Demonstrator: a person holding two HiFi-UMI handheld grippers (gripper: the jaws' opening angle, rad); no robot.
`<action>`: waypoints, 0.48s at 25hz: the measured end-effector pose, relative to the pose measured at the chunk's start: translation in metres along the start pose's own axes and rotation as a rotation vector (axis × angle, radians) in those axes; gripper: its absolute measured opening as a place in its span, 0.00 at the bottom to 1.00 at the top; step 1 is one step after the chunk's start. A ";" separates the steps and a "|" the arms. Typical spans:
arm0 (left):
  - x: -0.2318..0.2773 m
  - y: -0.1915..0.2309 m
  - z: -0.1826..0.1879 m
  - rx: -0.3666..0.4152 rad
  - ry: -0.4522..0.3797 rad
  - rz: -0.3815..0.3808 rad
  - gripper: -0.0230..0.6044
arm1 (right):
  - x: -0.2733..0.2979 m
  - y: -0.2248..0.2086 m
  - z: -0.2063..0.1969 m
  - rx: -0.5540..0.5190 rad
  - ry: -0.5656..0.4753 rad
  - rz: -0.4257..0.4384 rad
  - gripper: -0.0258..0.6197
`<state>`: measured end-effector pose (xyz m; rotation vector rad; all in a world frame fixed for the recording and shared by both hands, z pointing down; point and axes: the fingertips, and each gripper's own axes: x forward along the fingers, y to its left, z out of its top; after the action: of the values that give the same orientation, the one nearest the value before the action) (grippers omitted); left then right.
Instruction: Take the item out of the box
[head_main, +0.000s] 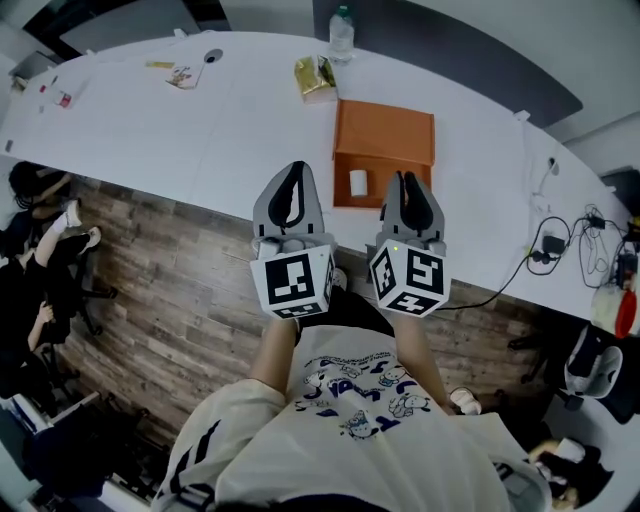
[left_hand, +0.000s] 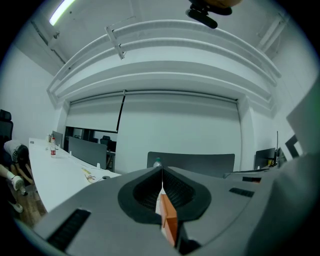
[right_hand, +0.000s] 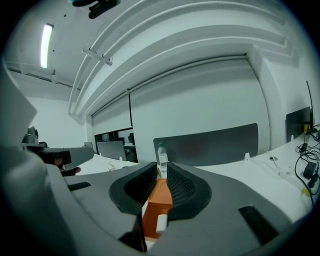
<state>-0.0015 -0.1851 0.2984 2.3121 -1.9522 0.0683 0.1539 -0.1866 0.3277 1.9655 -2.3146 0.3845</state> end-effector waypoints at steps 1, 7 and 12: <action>0.003 0.001 -0.001 -0.002 0.005 0.005 0.07 | 0.003 -0.001 -0.001 0.001 0.008 0.004 0.14; 0.015 0.004 -0.010 -0.001 0.042 0.022 0.07 | 0.018 -0.007 -0.008 0.001 0.040 0.004 0.14; 0.026 0.009 -0.020 -0.004 0.067 0.021 0.07 | 0.031 -0.006 -0.020 0.005 0.077 0.004 0.14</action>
<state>-0.0054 -0.2095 0.3221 2.2573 -1.9426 0.1419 0.1530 -0.2121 0.3544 1.9130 -2.2738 0.4586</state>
